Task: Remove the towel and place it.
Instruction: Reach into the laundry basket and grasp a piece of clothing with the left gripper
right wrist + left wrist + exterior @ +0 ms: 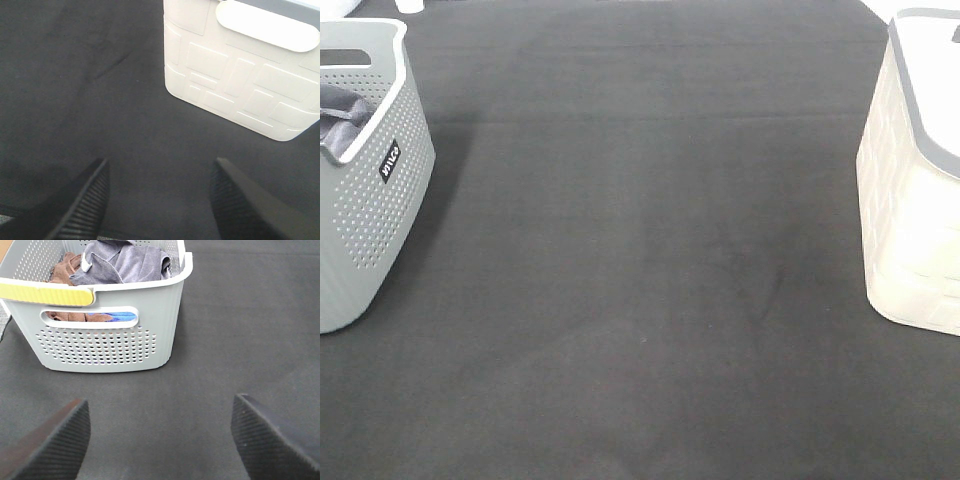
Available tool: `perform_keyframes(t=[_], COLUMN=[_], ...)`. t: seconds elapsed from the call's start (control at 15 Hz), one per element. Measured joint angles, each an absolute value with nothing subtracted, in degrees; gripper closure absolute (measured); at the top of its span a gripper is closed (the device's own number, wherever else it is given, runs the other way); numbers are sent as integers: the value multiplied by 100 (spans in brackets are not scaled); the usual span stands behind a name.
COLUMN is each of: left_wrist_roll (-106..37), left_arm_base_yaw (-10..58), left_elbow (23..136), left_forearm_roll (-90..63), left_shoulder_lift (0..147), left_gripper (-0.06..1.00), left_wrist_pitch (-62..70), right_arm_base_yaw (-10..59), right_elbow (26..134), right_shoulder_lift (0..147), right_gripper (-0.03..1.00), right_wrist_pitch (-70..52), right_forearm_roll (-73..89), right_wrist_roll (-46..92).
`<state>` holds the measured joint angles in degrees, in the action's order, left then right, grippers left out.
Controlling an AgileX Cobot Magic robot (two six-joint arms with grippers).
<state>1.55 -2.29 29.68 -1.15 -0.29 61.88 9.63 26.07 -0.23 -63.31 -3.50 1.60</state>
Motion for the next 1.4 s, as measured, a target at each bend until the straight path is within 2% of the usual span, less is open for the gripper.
perform_keyframes(t=[1.4], left_wrist_roll=[155], left_arm_base_yaw=[-229], left_elbow=[2968], left_forearm_roll=[-115], left_shoulder_lift=[-29], left_gripper=[21], left_wrist_pitch=[6188], right_arm_base_yaw=[963], right_elbow=[2607], right_shoulder_lift=[-23], right_gripper=[38], right_wrist_pitch=[-6331], right_forearm_roll=[-350], right_wrist_roll=[160])
